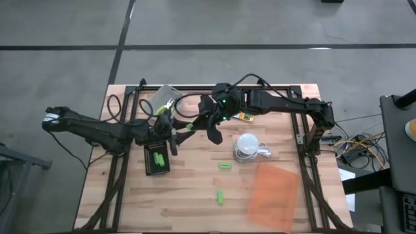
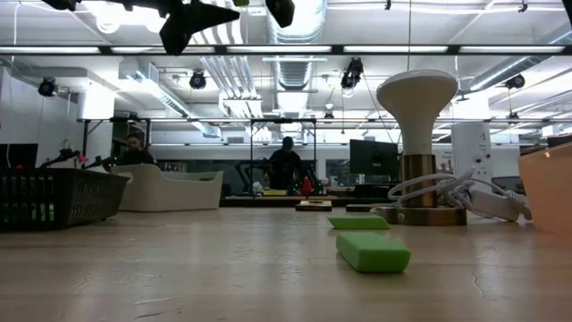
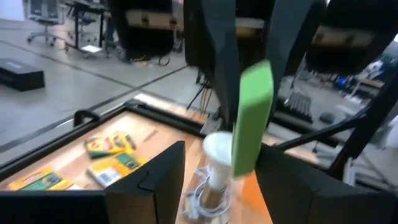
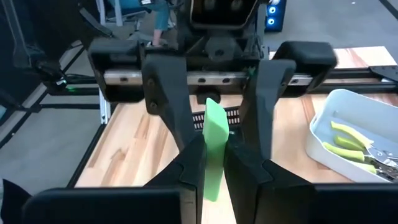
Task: Pick & Place School Supplies
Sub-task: Put the green eraser into the black bin
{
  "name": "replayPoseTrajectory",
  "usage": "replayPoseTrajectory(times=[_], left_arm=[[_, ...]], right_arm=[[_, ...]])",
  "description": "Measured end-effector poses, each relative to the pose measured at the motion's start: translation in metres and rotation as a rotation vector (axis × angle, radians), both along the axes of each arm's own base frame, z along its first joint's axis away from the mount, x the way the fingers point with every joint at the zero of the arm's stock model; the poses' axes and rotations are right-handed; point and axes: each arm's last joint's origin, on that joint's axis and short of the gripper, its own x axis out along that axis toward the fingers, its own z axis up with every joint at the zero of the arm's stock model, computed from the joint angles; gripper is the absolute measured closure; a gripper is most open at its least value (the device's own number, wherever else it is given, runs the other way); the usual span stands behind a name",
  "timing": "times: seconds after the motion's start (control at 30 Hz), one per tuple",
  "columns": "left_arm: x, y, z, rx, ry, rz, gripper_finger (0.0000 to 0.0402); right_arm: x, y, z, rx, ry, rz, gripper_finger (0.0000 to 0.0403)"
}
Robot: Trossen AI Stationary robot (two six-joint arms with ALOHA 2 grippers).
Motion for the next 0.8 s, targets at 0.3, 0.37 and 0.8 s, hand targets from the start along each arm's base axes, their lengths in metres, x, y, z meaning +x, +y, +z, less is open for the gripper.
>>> replayPoseTrajectory(times=[0.3, 0.37, 0.8], left_arm=[[0.0001, -0.0010, 0.0037, -0.003, -0.038, -0.036, 0.0209], [0.0001, -0.0011, 0.0038, -0.003, -0.040, -0.043, 0.0209], [0.0070, -0.0024, -0.0021, -0.002, -0.017, -0.051, 0.0209]], right_arm=[[0.0000, 0.0055, 0.0010, -0.002, -0.006, 0.017, 0.0360], [0.0000, 0.0059, 0.0011, -0.002, -0.007, 0.019, 0.0360], [0.0008, 0.0089, 0.0013, -0.004, -0.013, 0.024, 0.0360]])
